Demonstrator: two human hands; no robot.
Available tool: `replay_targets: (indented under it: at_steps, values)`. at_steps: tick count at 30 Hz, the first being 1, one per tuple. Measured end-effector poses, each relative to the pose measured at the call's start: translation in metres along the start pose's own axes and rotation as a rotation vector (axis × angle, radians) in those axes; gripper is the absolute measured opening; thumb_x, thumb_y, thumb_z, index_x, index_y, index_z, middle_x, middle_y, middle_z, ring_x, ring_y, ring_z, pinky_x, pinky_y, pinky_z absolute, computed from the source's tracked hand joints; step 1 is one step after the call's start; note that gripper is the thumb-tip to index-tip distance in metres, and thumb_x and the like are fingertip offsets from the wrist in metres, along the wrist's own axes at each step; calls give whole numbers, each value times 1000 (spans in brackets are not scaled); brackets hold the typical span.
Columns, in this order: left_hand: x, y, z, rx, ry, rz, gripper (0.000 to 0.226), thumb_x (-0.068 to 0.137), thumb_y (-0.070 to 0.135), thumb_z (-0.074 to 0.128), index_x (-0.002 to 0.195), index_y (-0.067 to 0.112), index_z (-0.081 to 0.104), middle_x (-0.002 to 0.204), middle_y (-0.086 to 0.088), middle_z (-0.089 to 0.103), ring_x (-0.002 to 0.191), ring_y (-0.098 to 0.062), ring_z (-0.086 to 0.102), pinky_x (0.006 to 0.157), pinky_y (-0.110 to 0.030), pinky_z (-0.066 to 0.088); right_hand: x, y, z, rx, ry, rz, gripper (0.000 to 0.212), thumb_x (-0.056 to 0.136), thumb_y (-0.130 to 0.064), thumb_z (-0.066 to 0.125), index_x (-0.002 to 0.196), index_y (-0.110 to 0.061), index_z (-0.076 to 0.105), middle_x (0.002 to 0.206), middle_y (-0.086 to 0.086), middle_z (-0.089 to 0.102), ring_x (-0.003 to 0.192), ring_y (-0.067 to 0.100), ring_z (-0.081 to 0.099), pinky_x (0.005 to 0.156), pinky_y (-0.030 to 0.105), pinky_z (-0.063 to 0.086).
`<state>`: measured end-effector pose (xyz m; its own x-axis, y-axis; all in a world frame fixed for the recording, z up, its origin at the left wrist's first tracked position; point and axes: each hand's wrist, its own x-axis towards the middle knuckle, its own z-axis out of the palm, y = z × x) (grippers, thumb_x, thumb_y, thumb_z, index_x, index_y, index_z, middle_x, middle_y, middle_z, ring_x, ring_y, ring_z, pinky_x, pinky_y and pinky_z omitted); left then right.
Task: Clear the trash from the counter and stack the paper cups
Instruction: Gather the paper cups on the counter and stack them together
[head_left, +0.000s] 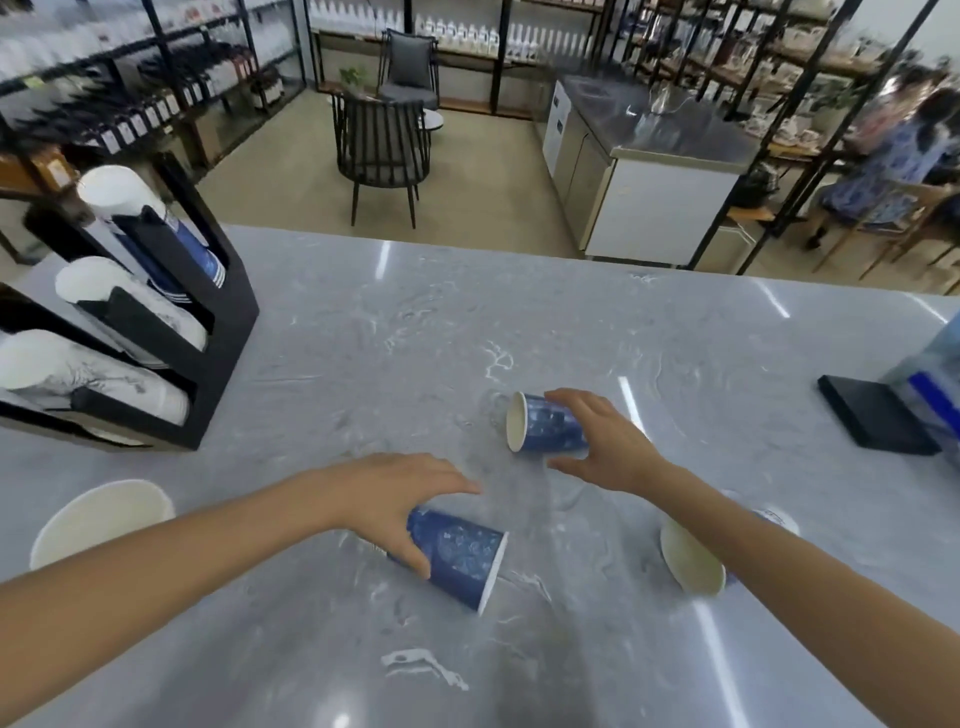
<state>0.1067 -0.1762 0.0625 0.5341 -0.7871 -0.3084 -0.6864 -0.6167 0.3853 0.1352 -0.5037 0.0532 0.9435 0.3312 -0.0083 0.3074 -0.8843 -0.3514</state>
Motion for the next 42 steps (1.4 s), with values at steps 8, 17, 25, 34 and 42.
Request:
replay_targets:
  at_steps: [8, 17, 25, 34, 42]
  values:
    - [6, 16, 18, -103, 1, -143, 73, 75, 38, 85, 140, 30, 53, 134, 9, 58, 123, -9, 53, 103, -24, 40, 45, 10, 12, -126, -90, -169, 100, 76, -58, 81, 157, -32, 28, 157, -2, 41, 142, 28, 40, 112, 50, 41]
    - [-9, 34, 28, -118, 58, -235, 67, 72, 39, 82, 133, 39, 55, 126, 18, 62, 114, -4, 54, 100, -30, 46, 74, -1, 16, -316, -175, -277, 104, 79, -56, 77, 160, -39, 14, 153, -1, 46, 135, 29, 40, 107, 41, 36]
    - [-19, 23, 17, -181, 196, -338, 68, 69, 46, 83, 131, 41, 56, 124, 21, 63, 111, 0, 58, 99, -29, 49, 59, -14, -31, -229, -94, -277, 105, 71, -48, 78, 159, -40, 19, 144, 4, 51, 126, 31, 46, 106, 42, 40]
    - [-20, -1, -18, -229, 355, -376, 68, 62, 56, 84, 124, 43, 60, 113, 27, 66, 99, 6, 63, 89, -24, 55, 21, -7, -88, 74, -49, -274, 99, 57, -47, 71, 146, -60, 29, 128, -6, 36, 113, 21, 58, 88, 33, 57]
    - [-12, -13, -31, -189, 432, -361, 66, 59, 60, 84, 119, 49, 60, 108, 31, 66, 96, 8, 63, 79, -15, 52, -8, 22, -91, 334, 25, -302, 75, 72, -28, 91, 136, -38, 52, 129, -30, 52, 123, 8, 55, 98, 41, 57]
